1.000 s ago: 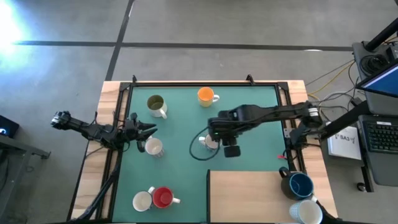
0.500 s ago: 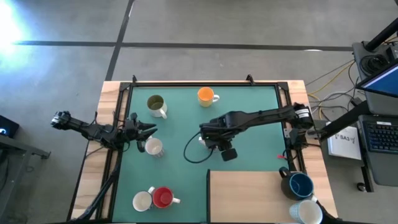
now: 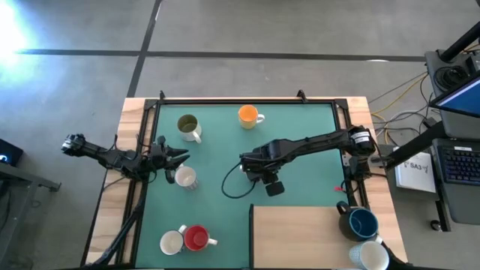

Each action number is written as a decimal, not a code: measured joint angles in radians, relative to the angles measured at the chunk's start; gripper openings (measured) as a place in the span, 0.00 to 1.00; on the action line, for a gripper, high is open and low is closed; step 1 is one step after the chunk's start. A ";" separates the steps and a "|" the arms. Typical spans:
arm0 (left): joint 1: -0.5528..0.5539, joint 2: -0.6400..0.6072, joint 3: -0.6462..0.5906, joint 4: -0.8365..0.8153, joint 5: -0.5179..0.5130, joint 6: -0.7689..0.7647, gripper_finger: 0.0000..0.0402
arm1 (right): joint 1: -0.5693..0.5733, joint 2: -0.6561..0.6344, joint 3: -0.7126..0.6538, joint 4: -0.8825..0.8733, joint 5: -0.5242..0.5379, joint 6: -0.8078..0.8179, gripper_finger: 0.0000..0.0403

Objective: Place coffee mugs
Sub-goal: Put the blue patterned mug on the shelf

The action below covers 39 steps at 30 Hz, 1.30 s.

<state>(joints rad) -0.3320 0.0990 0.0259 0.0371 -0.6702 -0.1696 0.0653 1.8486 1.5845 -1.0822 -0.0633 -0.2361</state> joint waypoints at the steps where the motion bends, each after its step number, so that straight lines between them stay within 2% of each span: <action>1: 0.000 0.000 0.000 0.000 0.000 0.000 0.22 | -0.001 0.002 0.000 0.000 0.000 0.005 0.13; 4: 0.000 0.000 0.000 0.000 0.000 0.000 0.22 | -0.011 0.005 0.000 0.001 0.005 0.047 0.05; 8: 0.000 0.000 0.000 0.000 0.000 0.000 0.22 | -0.029 -0.002 0.000 0.004 0.009 0.195 0.04; 13: 0.000 0.000 0.000 0.000 0.000 0.000 0.22 | -0.075 -0.026 -0.004 -0.039 0.014 0.574 0.04; 17: 0.000 0.000 0.000 0.000 0.000 0.000 0.22 | -0.100 -0.039 -0.004 -0.105 0.012 0.714 0.04; 19: 0.000 0.000 0.000 0.000 0.000 0.000 0.22 | -0.108 -0.039 -0.019 -0.134 0.045 0.784 0.04; 21: 0.000 0.000 0.000 0.000 0.000 0.000 0.22 | -0.117 -0.039 -0.034 -0.129 0.088 0.856 0.03; 25: 0.000 0.000 0.000 0.000 0.000 0.000 0.22 | -0.138 -0.042 -0.060 -0.122 0.095 0.984 0.03; 32: 0.000 0.000 0.000 0.000 0.000 0.000 0.22 | -0.149 -0.044 -0.071 -0.095 0.139 1.042 0.04; 39: 0.000 0.000 0.000 0.000 0.000 0.000 0.22 | -0.150 -0.048 -0.074 -0.081 0.152 0.997 0.17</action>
<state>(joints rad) -0.3318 0.0990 0.0257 0.0368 -0.6701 -0.1696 -0.0849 1.8008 1.5108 -1.1628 0.0891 0.7605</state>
